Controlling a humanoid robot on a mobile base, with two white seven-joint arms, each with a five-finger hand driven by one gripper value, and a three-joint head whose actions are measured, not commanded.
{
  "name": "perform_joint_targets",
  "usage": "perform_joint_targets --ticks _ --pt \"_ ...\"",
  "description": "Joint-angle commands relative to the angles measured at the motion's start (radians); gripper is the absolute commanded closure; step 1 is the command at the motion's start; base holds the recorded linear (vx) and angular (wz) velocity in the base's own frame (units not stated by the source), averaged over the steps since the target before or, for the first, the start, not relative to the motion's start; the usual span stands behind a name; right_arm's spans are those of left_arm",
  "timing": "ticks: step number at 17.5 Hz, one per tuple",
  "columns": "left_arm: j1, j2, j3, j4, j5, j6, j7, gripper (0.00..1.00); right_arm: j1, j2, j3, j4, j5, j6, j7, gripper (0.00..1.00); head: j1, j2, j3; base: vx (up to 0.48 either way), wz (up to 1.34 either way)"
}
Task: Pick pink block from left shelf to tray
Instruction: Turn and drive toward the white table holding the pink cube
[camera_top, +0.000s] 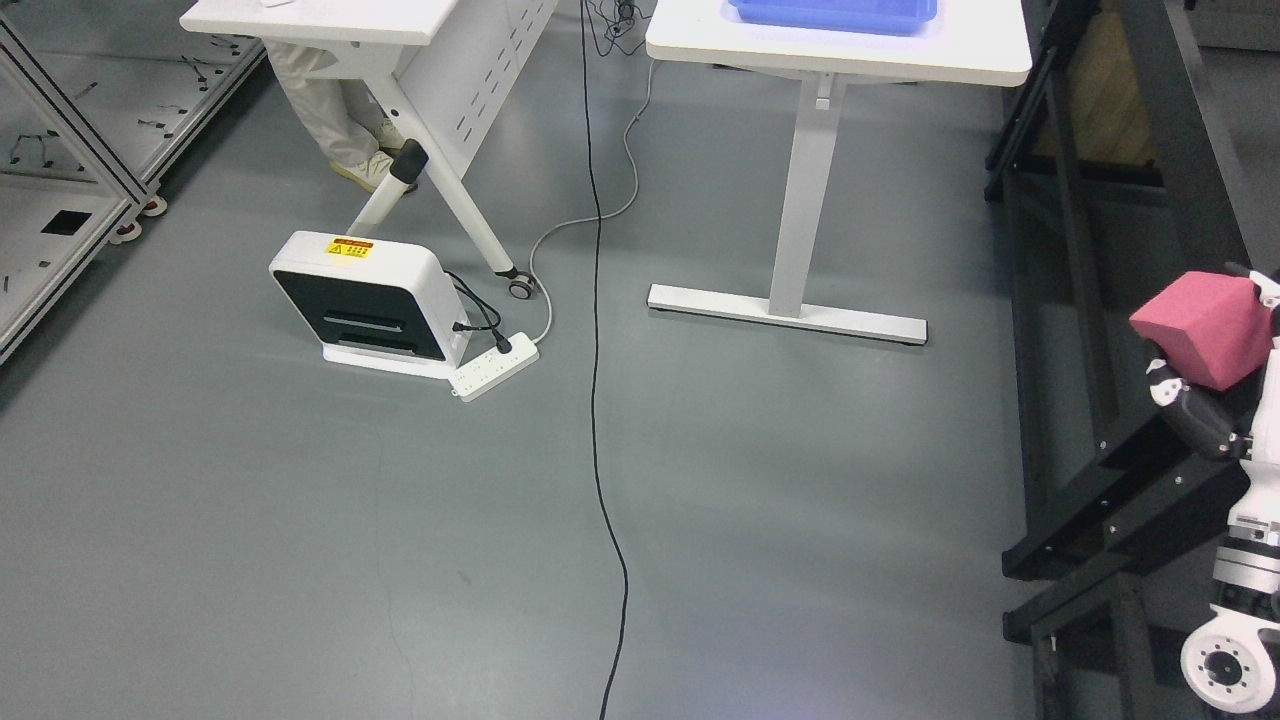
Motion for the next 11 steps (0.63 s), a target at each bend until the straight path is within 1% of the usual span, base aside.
perform_joint_targets --ticks 1,11 --pt "0.009 0.017 0.0 0.0 -0.002 0.001 0.001 0.0 -0.003 -0.001 0.004 0.0 0.0 0.0 0.0 0.97 0.0 0.0 0.0 0.051 0.09" --pt "0.009 0.017 0.0 0.0 -0.002 0.0 0.001 0.0 -0.003 0.001 0.004 0.002 0.0 0.0 0.002 0.97 0.0 0.0 0.0 0.097 0.28"
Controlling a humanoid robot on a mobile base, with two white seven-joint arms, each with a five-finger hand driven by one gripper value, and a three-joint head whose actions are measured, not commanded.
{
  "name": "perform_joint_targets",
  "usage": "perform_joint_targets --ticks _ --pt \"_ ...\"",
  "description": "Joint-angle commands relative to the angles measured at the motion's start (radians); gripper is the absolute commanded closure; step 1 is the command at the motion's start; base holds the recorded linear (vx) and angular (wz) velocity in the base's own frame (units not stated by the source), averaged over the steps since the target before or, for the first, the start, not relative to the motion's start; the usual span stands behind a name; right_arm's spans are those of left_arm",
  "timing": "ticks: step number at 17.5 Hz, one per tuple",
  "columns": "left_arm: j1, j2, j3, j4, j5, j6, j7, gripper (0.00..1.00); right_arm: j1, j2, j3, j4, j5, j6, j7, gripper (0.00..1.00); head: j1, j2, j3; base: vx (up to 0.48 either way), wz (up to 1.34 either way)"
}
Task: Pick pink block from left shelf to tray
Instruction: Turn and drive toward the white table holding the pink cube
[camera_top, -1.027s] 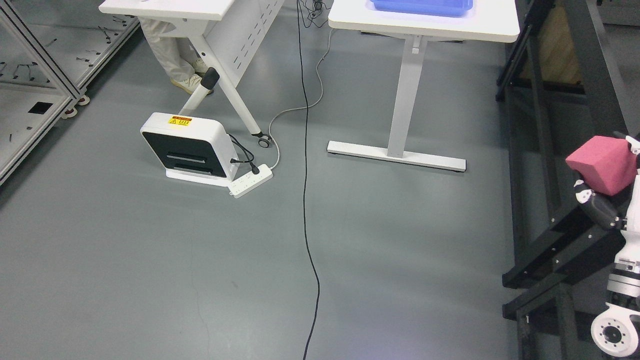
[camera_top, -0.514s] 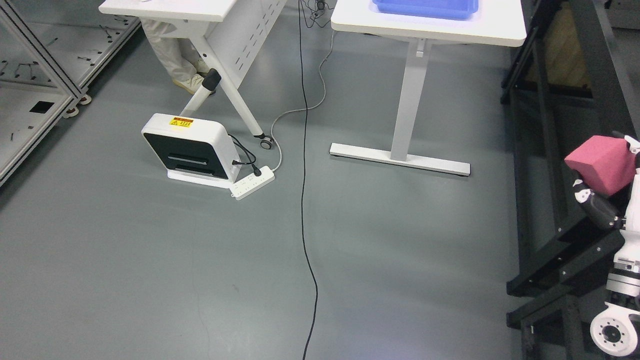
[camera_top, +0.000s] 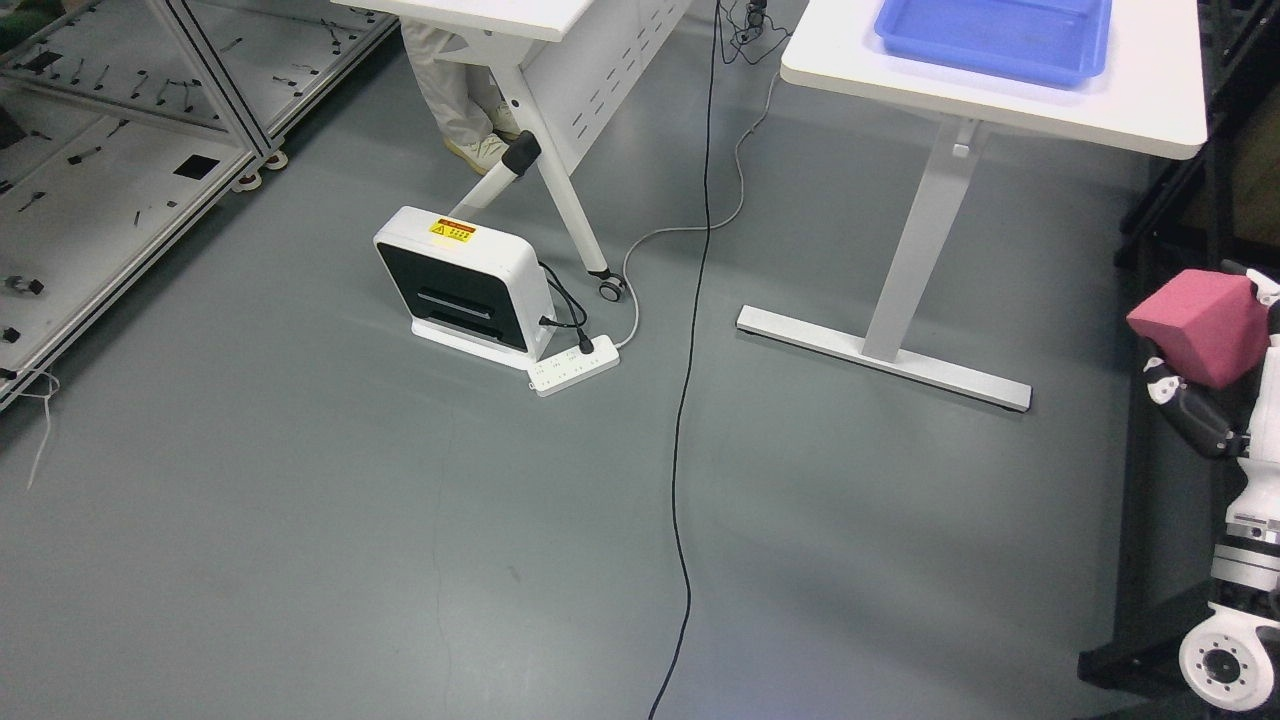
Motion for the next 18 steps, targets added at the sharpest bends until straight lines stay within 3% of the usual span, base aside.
perform_joint_targets --ticks 1,9,18 --pt "0.009 0.017 0.0 0.0 -0.002 0.0 0.001 0.0 0.0 0.001 0.001 0.0 0.0 0.0 0.0 0.97 0.0 0.0 0.0 0.13 0.2" --pt "0.009 0.017 0.0 0.0 -0.002 0.0 0.001 0.0 0.002 0.001 0.001 0.001 0.0 0.0 -0.002 0.97 0.0 0.0 0.0 0.182 0.04" --pt "0.009 0.017 0.0 0.0 -0.002 0.0 0.001 0.0 0.0 0.001 0.001 0.001 0.0 0.001 0.0 0.97 0.0 0.0 0.0 0.31 -0.15"
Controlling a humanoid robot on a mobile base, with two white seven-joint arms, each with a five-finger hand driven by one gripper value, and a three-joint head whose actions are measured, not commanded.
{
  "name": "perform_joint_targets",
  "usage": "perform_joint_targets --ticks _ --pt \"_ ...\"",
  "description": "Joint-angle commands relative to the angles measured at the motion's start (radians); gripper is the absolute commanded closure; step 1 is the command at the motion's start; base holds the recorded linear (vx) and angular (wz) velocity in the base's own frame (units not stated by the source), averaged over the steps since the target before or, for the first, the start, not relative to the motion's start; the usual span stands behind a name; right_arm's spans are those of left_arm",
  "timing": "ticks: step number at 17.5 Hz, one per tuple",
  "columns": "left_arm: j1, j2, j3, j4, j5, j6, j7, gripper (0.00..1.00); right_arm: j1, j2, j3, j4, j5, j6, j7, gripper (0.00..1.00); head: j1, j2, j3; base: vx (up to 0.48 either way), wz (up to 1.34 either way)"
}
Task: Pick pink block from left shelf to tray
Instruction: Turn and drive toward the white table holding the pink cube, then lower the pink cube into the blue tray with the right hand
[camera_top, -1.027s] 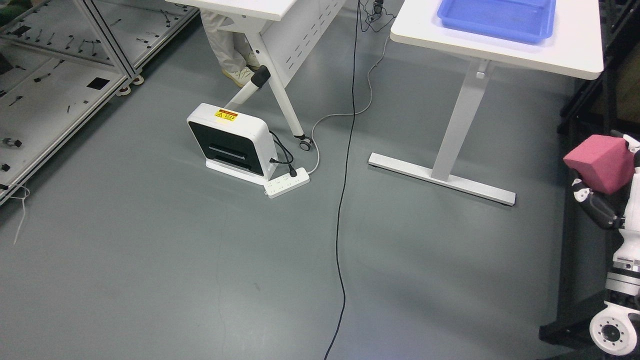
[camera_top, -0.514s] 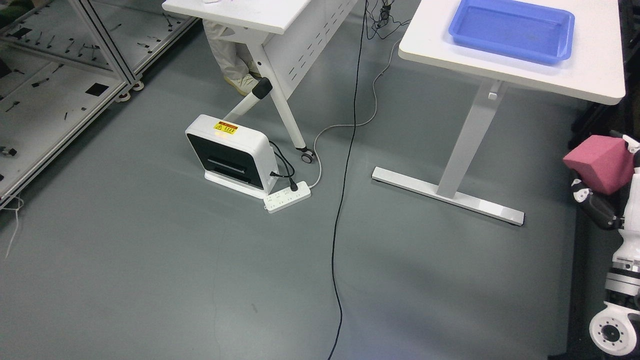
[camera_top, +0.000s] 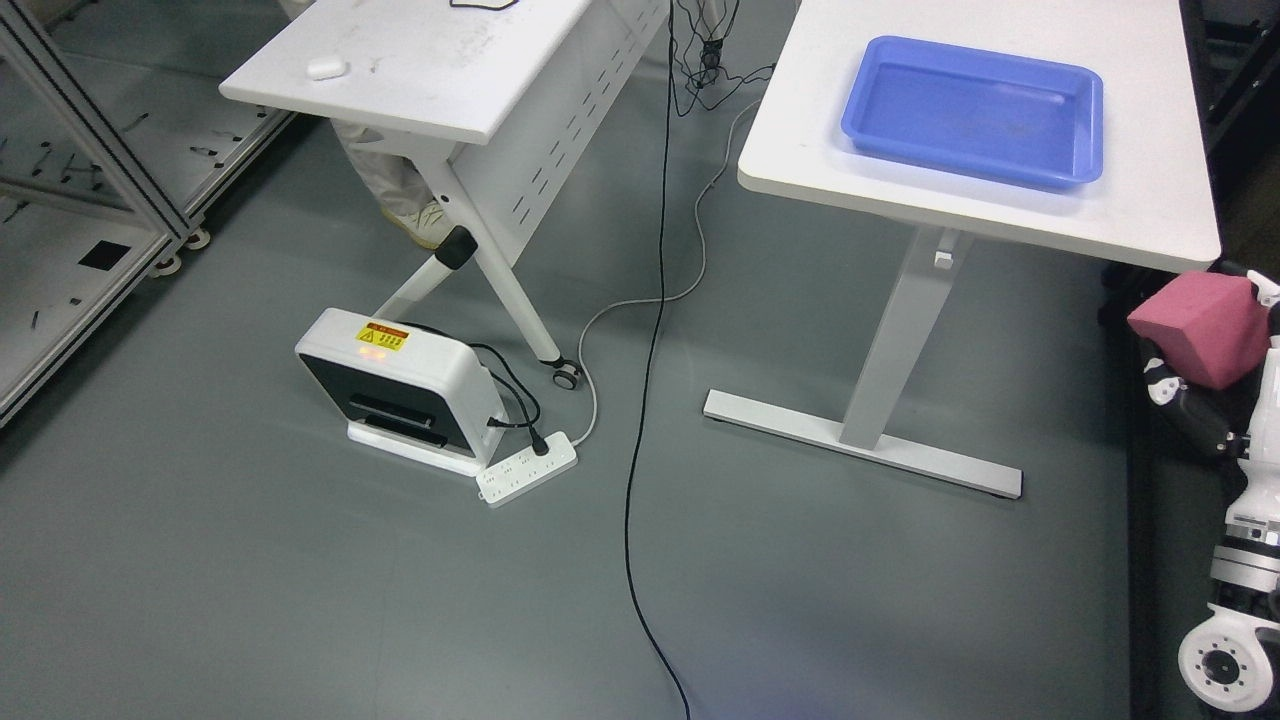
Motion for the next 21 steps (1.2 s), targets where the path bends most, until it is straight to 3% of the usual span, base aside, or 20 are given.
perform_joint_targets --ticks 1,16,21 --pt "0.009 0.017 0.0 0.0 -0.002 0.0 0.001 0.0 -0.001 0.0 0.0 0.0 0.0 0.001 -0.002 0.97 0.0 0.0 0.0 0.372 -0.22" --pt "0.009 0.017 0.0 0.0 -0.002 0.0 0.001 0.0 -0.003 0.0 0.002 0.0 0.0 0.003 0.004 0.96 0.0 0.0 0.0 0.336 0.01" --pt "0.009 0.017 0.0 0.0 -0.002 0.0 0.001 0.0 -0.007 0.0 0.072 0.003 0.015 0.011 0.092 0.95 0.0 0.0 0.0 0.282 0.07"
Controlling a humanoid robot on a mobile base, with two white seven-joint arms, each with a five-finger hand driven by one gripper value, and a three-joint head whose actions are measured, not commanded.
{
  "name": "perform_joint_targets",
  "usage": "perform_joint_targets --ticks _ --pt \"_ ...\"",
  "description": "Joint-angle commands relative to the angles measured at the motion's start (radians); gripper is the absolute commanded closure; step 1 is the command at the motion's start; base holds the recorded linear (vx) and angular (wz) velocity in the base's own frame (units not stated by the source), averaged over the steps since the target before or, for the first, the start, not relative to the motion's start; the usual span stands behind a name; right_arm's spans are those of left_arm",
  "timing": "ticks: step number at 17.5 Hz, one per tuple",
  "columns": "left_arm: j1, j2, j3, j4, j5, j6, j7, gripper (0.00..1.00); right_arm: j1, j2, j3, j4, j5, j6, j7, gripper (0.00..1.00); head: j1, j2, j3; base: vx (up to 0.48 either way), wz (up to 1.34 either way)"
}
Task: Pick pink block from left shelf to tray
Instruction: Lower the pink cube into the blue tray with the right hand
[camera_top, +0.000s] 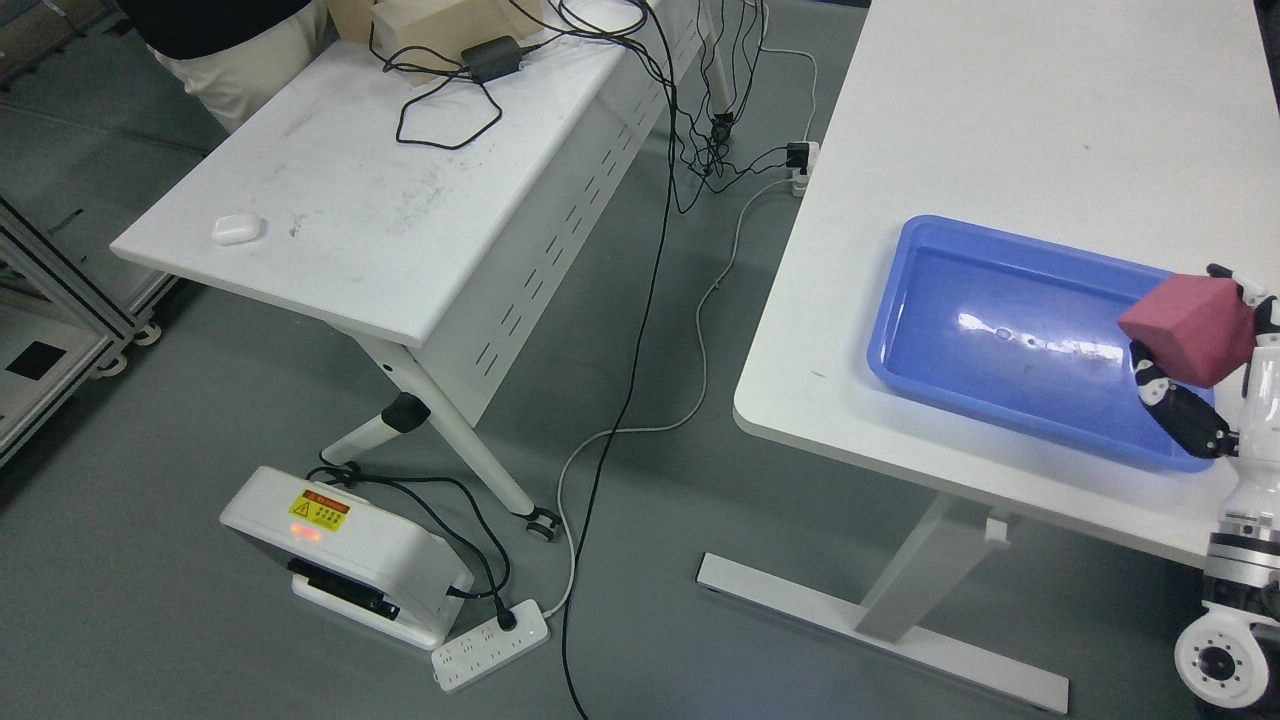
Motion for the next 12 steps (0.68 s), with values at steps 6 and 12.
perform_joint_targets --ticks 6,12 --pt "0.009 0.017 0.0 0.0 -0.002 0.0 0.001 0.0 -0.031 -0.003 0.077 0.045 0.018 0.103 0.149 0.89 0.0 0.0 0.0 0.192 0.07" --pt "0.009 0.017 0.0 0.0 -0.002 0.0 0.001 0.0 -0.088 -0.003 0.134 0.117 0.015 0.278 0.316 0.58 0.0 0.0 0.0 0.105 0.01"
